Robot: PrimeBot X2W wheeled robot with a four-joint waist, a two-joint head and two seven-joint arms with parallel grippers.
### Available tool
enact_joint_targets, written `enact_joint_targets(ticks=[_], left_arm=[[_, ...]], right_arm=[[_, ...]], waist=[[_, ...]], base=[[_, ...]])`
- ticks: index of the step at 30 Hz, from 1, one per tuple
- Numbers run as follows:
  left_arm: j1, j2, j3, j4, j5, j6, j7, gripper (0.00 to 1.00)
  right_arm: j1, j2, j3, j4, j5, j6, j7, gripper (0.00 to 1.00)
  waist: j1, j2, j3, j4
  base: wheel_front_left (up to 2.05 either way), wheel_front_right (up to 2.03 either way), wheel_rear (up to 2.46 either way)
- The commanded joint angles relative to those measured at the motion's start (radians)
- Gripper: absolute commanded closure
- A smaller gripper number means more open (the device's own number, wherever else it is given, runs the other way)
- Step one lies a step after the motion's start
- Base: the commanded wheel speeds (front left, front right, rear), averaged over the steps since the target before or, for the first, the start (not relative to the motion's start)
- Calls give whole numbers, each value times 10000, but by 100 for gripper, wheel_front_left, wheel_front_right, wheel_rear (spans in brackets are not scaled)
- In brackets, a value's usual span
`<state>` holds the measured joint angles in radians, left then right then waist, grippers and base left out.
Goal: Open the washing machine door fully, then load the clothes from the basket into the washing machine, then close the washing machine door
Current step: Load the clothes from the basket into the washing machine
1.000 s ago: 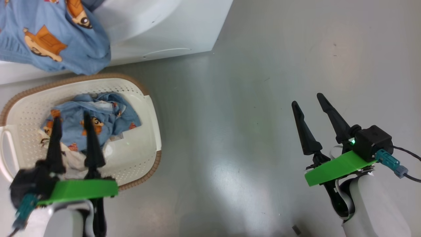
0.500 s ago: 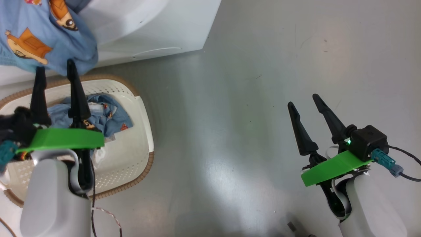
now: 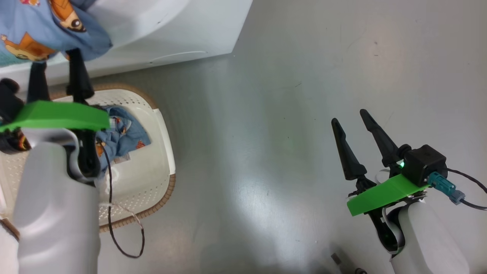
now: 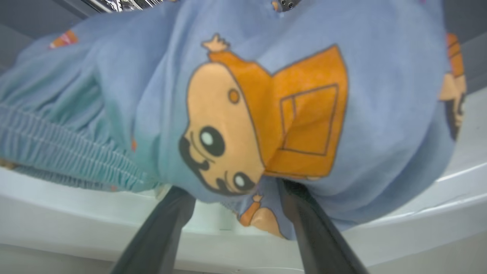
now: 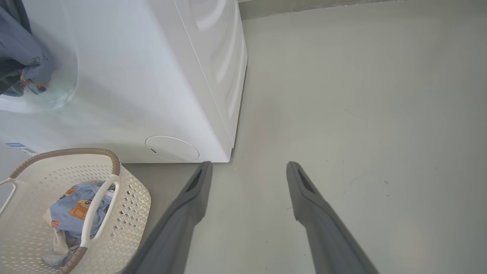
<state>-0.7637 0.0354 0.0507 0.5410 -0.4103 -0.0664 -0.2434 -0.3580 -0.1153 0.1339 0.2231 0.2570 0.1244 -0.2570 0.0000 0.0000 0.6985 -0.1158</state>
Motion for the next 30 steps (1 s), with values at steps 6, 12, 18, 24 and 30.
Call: enact_joint_targets(ticks=[6, 12, 18, 24, 30], left_arm=[[-361, 487, 411, 73, 10, -117, -138, 100], [15, 433, 616, -626, 451, -45, -178, 100], [350, 365, 778, -1867, 1222, 204, -181, 100], [-515, 819, 618, -1820, 1850, 258, -132, 100], [-2073, 1347, 465, -957, 2031, 248, 312, 100]], right_arm=[[124, 82, 264, -81, 163, 63, -48, 0], [154, 106, 262, 0, 215, 63, -48, 0], [160, 86, 316, 51, 238, 63, -48, 0], [223, 81, 395, 87, 280, 63, -48, 0], [259, 63, 384, 90, 382, 63, -48, 0]], waist=[[0, 0, -12, -32], [0, 0, -127, 71], [0, 0, -243, 223], [0, 0, -340, 208], [0, 0, -231, 59]], base=[[0, 0, 0], [0, 0, 0], [0, 0, 0], [0, 0, 0], [0, 0, 0]])
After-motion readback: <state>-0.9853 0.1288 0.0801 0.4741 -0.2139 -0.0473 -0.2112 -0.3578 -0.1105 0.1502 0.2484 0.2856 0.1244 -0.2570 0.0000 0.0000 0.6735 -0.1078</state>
